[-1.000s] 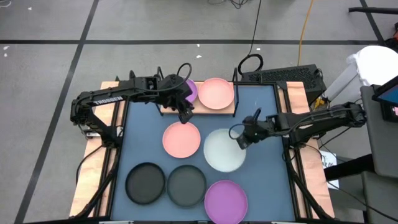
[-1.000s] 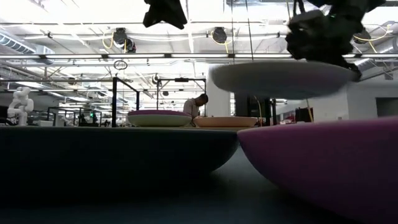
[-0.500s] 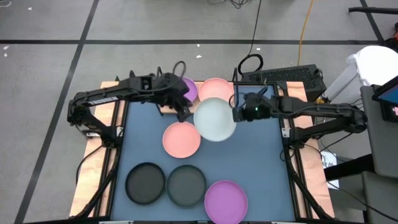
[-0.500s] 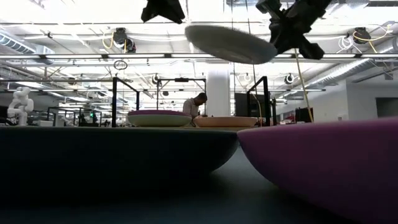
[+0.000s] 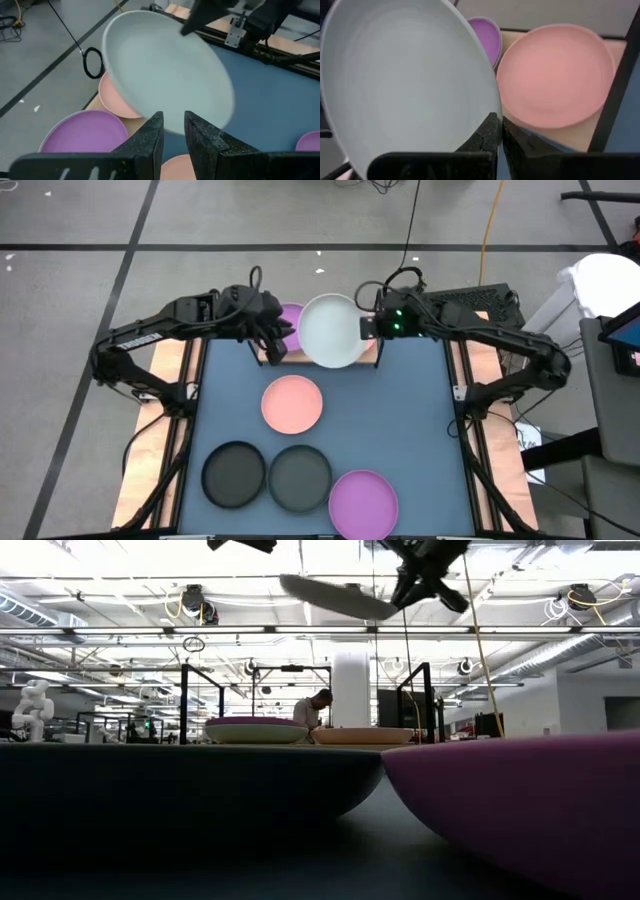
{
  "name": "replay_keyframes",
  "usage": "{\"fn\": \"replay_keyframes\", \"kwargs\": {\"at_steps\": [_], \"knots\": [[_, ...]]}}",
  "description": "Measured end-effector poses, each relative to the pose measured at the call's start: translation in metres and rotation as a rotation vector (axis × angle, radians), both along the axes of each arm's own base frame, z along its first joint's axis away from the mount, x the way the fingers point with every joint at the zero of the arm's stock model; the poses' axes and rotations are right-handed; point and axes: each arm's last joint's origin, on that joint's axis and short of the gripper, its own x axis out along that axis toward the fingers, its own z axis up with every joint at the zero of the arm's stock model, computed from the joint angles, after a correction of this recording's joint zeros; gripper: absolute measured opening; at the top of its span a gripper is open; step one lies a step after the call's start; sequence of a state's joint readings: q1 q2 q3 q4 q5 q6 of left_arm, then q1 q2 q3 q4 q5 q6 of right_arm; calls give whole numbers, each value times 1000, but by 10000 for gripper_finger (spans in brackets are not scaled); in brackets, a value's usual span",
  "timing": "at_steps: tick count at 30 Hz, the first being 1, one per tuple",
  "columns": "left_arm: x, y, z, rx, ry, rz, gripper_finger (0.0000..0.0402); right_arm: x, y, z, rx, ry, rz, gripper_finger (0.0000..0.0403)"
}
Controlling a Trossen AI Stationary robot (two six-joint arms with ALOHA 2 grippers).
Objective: Place and stack plates onto a shelf
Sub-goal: Stack the gray plate on top of the pink plate
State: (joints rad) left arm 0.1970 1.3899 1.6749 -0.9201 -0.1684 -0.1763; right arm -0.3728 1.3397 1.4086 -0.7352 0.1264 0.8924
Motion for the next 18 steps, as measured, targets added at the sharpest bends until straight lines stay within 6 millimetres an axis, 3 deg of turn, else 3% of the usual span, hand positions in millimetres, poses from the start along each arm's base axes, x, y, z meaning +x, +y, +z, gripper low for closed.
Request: {"fn": "replay_keyframes", "kwargs": {"at_steps": [7, 18], "knots": [[-1, 0, 0, -12, -3, 9, 81, 19, -30, 8, -71, 80, 23, 0], [-1, -1, 0, -22, -5, 13, 81, 31, -79, -17, -138, 230, 44, 0]]}}
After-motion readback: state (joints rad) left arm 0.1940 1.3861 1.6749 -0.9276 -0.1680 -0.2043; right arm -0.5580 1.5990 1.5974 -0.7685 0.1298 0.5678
